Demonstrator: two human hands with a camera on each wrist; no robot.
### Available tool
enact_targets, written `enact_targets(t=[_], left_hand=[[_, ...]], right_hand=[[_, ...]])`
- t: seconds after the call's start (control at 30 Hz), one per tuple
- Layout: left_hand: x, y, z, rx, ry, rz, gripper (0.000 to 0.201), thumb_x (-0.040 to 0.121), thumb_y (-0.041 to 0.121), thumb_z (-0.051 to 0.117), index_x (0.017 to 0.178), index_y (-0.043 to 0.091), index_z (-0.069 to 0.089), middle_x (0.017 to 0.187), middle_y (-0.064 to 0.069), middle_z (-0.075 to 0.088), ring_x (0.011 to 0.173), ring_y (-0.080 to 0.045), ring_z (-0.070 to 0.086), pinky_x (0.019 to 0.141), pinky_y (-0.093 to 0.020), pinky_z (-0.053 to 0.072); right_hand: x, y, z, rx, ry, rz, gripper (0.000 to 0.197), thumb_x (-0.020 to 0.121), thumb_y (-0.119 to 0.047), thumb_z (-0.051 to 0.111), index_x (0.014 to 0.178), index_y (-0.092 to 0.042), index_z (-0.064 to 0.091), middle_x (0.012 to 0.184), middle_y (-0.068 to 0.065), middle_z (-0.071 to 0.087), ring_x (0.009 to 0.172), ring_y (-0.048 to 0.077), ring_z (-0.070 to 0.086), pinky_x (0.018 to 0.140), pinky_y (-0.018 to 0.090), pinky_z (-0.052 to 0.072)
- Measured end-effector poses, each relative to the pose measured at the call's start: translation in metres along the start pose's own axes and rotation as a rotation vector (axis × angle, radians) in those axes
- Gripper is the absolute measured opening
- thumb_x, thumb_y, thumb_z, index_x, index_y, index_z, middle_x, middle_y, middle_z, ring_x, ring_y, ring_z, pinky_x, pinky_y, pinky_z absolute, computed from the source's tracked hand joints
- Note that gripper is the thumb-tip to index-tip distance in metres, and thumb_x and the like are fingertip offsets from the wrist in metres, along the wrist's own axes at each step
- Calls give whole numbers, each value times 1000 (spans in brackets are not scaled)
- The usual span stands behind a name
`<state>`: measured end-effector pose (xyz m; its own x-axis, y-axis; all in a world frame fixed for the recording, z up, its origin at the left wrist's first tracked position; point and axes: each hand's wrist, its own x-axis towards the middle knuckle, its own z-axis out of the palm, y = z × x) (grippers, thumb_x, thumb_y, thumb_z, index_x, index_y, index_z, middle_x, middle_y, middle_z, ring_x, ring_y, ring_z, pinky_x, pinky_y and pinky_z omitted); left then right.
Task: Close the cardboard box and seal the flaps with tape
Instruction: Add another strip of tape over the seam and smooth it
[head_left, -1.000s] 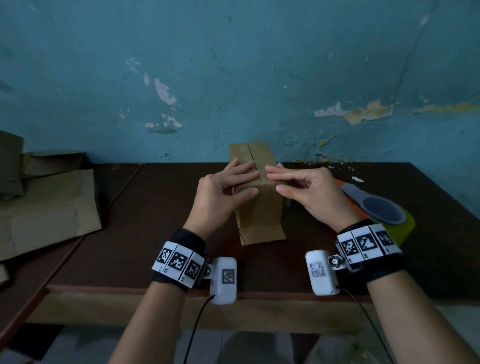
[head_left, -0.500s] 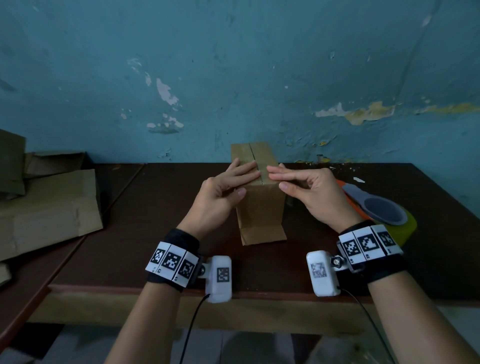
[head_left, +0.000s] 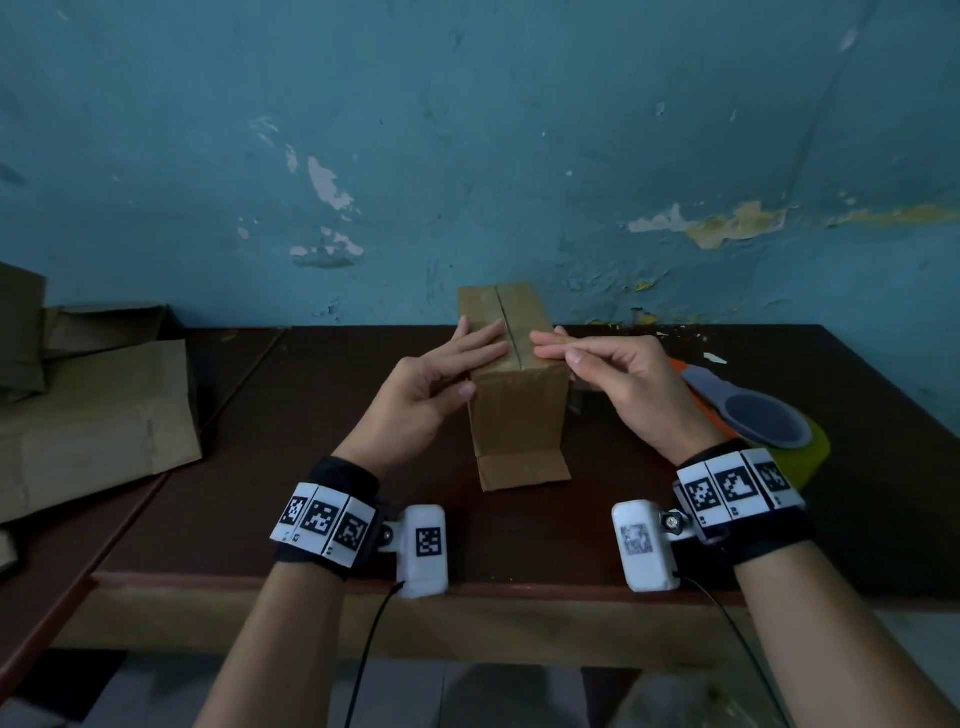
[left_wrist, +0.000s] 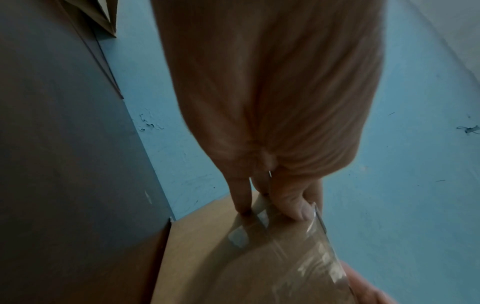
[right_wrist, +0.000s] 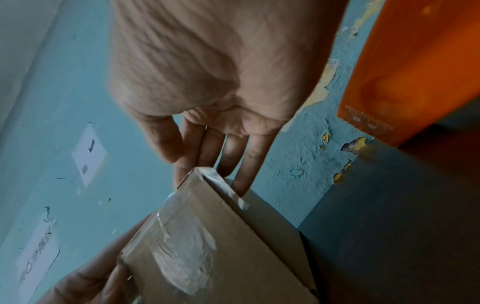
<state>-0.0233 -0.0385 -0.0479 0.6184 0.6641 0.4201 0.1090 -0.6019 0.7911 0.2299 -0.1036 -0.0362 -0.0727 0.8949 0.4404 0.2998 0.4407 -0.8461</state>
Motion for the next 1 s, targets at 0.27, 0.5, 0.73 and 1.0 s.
enact_targets(t=[0.27,0.5,0.73,1.0], left_hand=[[2,-2,4,43,66,23,52,92,-2,70,141,14,61,157,10,48,156,-9,20,127,-45,24],[3,-6,6,10,140,13,54,83,3,81,134,14,68,148,8,58,152,-9,32,124,-45,32],[2,-7,9,36,176,33,63,74,1,88,132,17,69,145,7,61,150,-9,37,120,-45,40],[3,-8,10,4,181,22,63,74,-1,88,132,17,69,145,8,61,150,-8,36,119,-39,41]], right_hand=[[0,-1,0,5,2,9,25,103,-8,54,120,-4,73,132,-2,69,135,1,52,113,38,45],[0,0,-1,37,-33,16,28,103,-4,50,121,-2,72,134,-1,68,135,-1,52,104,29,50],[3,9,-6,58,-109,-9,50,84,25,53,125,0,68,138,4,65,142,10,47,114,22,38],[4,13,-6,9,-105,-36,53,85,26,56,126,-4,68,139,0,64,142,9,47,120,26,33]])
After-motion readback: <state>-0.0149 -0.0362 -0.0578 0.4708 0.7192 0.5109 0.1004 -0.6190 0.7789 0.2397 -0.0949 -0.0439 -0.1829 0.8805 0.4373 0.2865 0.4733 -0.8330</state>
